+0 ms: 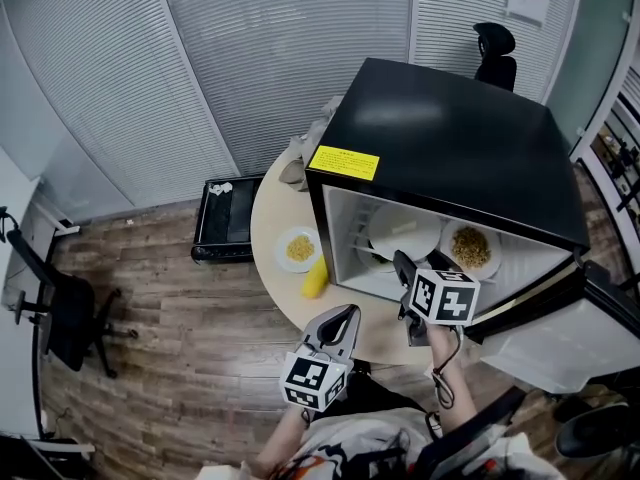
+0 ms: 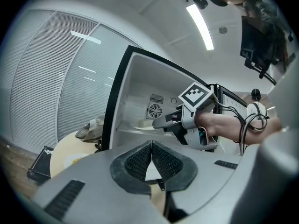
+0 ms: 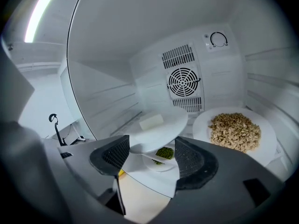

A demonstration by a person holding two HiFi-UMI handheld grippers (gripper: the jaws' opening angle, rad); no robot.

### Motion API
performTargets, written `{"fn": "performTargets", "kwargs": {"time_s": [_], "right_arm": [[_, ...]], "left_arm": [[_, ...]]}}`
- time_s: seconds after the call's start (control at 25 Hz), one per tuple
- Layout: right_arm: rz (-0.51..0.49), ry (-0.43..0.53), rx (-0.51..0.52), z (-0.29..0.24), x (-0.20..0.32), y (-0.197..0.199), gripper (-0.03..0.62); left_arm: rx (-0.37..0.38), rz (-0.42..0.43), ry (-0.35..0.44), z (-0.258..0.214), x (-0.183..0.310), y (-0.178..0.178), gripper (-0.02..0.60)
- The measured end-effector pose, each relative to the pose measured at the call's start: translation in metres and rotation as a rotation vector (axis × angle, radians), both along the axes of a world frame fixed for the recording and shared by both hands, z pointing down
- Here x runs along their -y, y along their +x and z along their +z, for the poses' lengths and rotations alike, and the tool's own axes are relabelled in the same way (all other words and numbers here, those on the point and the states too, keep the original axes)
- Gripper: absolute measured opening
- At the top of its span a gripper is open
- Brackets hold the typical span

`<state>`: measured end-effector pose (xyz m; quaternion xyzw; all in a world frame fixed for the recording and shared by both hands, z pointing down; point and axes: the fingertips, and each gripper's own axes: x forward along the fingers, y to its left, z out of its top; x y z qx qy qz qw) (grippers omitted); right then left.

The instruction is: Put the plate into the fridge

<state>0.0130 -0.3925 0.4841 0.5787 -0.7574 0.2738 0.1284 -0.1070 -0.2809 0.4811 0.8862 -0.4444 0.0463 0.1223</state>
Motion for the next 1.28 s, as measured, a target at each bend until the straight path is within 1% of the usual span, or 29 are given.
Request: {"fn": "performTargets", "kwargs": {"time_s": [0.2,0.32,0.4,0.48,0.72,0.88,1.0,1.2,1.28], "right_arm": [[0.008,0.000,-0.078,-0.002,0.002,0.007,0.331],[0.021,0.041,-0.104,-0.009,0.003,0.012,0.357],[0.024,0.070,-0.137,-0.014,0.003,0.013,0.364],[0.014,0.078,-0.152,-0.017,0.003,0.011,0.365],[-0.001,0.087,-0.115,-0.020,-0.001,0.008,0.364],[-0.014,0.091,-0.111,-0.023,-0.005,0.007,0.364],[-0.024,0.095,-0.081,-0.026,-0.009,0.005,0.362],[-0.057,0.130,-0.069,-0.033,-0.021,-0.001,0.362],[-0.063,0.143,-0.046,-0.037,-0.026,-0.004,0.362]], "left_arm": [[-0.006,-0.004,-0.001,-0.001,-0.003,-0.001,0.014],[-0.008,-0.001,0.000,-0.002,-0.005,0.001,0.014],[-0.009,0.002,0.002,-0.002,-0.006,0.003,0.014],[-0.009,0.003,0.005,-0.003,-0.007,0.003,0.014],[-0.008,0.002,0.010,-0.004,-0.009,0.005,0.014],[-0.006,-0.010,0.010,-0.004,-0.009,0.002,0.014],[-0.004,-0.015,0.012,-0.006,-0.010,0.000,0.014],[0.003,-0.017,0.019,-0.008,-0.012,-0.001,0.014],[0.005,-0.016,0.021,-0.009,-0.014,0.000,0.014]]}}
